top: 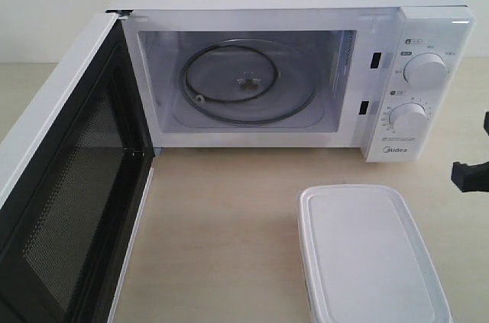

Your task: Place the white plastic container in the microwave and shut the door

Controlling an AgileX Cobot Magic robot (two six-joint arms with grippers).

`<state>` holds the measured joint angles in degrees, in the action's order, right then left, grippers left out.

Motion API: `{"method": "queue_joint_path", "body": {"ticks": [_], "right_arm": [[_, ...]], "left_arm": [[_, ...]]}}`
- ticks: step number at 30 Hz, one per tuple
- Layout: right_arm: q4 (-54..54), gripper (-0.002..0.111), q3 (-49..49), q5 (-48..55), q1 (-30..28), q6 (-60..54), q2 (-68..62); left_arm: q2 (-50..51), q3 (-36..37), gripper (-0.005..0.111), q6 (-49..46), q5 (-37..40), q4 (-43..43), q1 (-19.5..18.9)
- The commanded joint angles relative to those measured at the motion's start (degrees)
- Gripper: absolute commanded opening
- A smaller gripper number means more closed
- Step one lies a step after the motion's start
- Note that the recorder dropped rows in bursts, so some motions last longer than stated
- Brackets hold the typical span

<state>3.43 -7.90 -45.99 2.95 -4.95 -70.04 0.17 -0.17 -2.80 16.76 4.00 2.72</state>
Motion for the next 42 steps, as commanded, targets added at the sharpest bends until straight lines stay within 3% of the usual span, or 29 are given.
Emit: {"method": "queue_joint_path", "body": {"ticks": [1,13,42], "right_arm": [[2.6,0.000,-0.4,-6.6,-0.1,1.4,-6.7],[12.0,0.000,0.1,-18.5,-0.1,1.3,-20.6],[13.8,0.000,2.4,-8.2,-0.1,1.4,-25.5]], "left_arm": [[-0.2,0.2,0.004,-0.3,0.0,0.5,-0.2],[-0.2,0.2,0.004,-0.3,0.0,0.5,-0.2],[-0.2,0.2,0.004,-0.3,0.0,0.5,-0.2]]}}
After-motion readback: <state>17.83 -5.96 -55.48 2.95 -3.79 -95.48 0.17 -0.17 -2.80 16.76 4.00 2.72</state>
